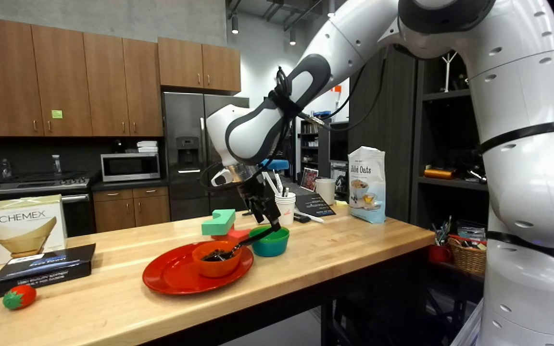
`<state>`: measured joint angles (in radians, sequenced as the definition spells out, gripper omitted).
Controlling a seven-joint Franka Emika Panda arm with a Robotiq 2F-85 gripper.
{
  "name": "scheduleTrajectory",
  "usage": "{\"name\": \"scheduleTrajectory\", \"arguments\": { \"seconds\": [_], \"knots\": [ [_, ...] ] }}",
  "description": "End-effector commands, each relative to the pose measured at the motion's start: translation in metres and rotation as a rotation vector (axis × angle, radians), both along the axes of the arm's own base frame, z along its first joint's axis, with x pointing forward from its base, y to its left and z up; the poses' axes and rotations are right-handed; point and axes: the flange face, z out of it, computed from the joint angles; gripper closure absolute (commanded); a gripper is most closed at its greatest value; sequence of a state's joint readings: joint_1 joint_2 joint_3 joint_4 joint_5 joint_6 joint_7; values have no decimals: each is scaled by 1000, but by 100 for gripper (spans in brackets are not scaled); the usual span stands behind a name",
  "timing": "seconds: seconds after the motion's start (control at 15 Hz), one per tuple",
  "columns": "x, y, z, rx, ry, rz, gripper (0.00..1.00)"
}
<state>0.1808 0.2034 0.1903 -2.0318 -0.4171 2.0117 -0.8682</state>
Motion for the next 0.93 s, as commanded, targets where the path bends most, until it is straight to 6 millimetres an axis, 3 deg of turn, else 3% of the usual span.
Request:
{"name": "scheduleTrajectory", "arguments": {
  "seconds": [0.0,0.67,0.73,0.8,0.87],
  "knots": [
    [-2,-6,2,40,-8,-22,0],
    [-3,-5,-9,57,30,-37,0],
    [-3,-5,-9,56,33,-36,6],
    [-2,-5,-10,56,35,-35,26],
    [-2,-5,-11,57,36,-34,32]
  ]
}}
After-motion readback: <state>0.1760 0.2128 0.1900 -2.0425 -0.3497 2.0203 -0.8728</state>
